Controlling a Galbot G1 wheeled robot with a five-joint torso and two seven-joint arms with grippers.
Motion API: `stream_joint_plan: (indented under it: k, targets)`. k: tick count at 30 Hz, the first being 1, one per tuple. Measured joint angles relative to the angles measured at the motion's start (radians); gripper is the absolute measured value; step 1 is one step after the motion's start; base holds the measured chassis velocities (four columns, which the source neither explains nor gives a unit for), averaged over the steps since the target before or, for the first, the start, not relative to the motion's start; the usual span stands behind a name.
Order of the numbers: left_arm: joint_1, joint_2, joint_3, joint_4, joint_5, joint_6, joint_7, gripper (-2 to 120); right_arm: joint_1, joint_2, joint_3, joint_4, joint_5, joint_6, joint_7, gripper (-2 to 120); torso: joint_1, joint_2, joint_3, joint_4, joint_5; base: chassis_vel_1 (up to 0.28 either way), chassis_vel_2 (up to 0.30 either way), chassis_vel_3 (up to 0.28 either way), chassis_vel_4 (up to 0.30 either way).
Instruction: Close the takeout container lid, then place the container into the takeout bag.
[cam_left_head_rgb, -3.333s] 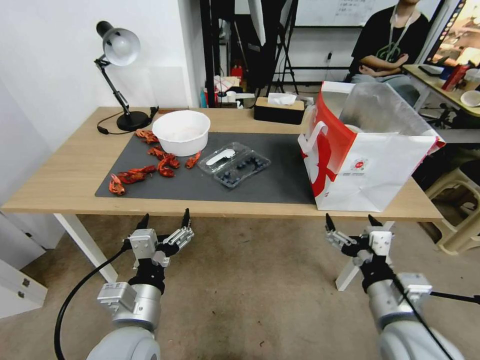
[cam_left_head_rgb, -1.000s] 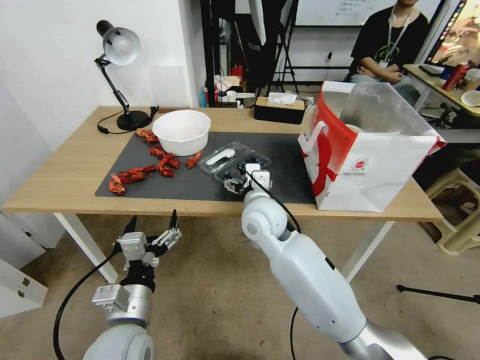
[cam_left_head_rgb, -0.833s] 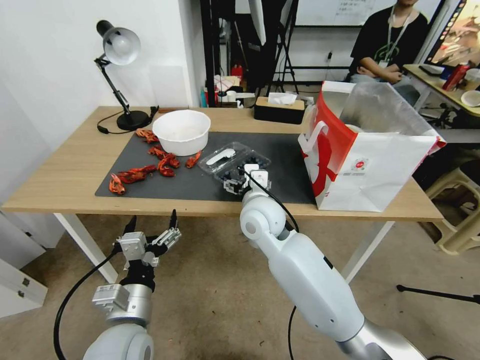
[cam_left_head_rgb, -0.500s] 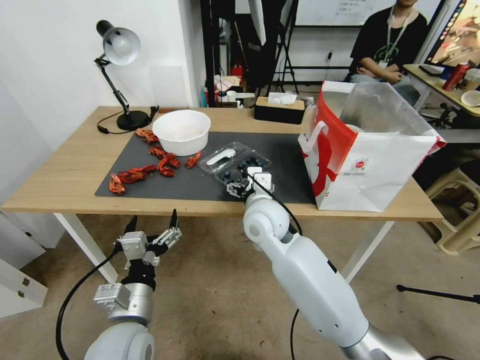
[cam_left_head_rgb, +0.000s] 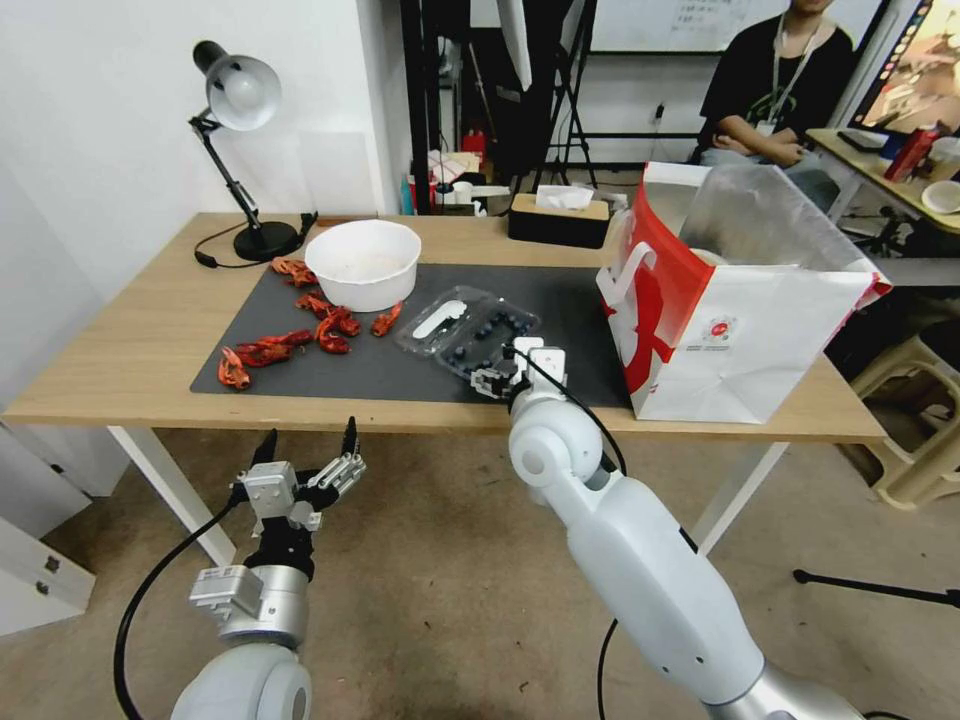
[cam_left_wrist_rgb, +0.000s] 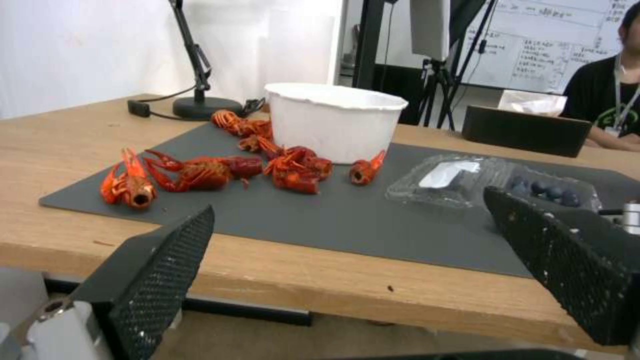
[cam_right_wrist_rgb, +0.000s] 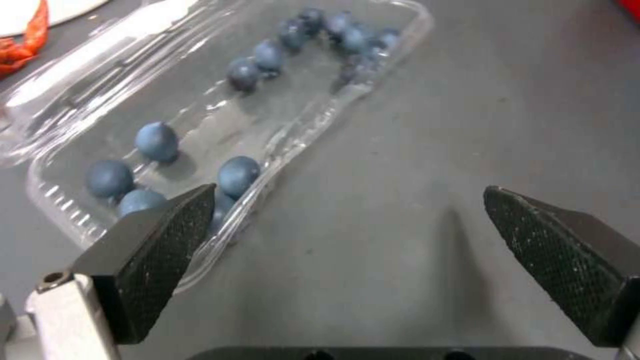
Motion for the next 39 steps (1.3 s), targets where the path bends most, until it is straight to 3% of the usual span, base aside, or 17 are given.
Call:
stream_joint_plan:
  k: [35,39]
  targets:
    - [0.001,0.0,0.009,0.005,0.003,-0.002,0.001,100,-0.008,-0.061,0.097,0.018,0.012,-0.01,-0.022,100,0.0,0.0,0.0,0.0,-0.0002,0.0,0.0,0.0,0.0]
    - [0.001,0.0,0.009,0.006,0.004,-0.004,0.001,100,-0.012,-0.061,0.099,0.025,-0.011,0.042,-0.062,100,0.0,0.0,0.0,0.0,-0.0001,0.0,0.0,0.0,0.0]
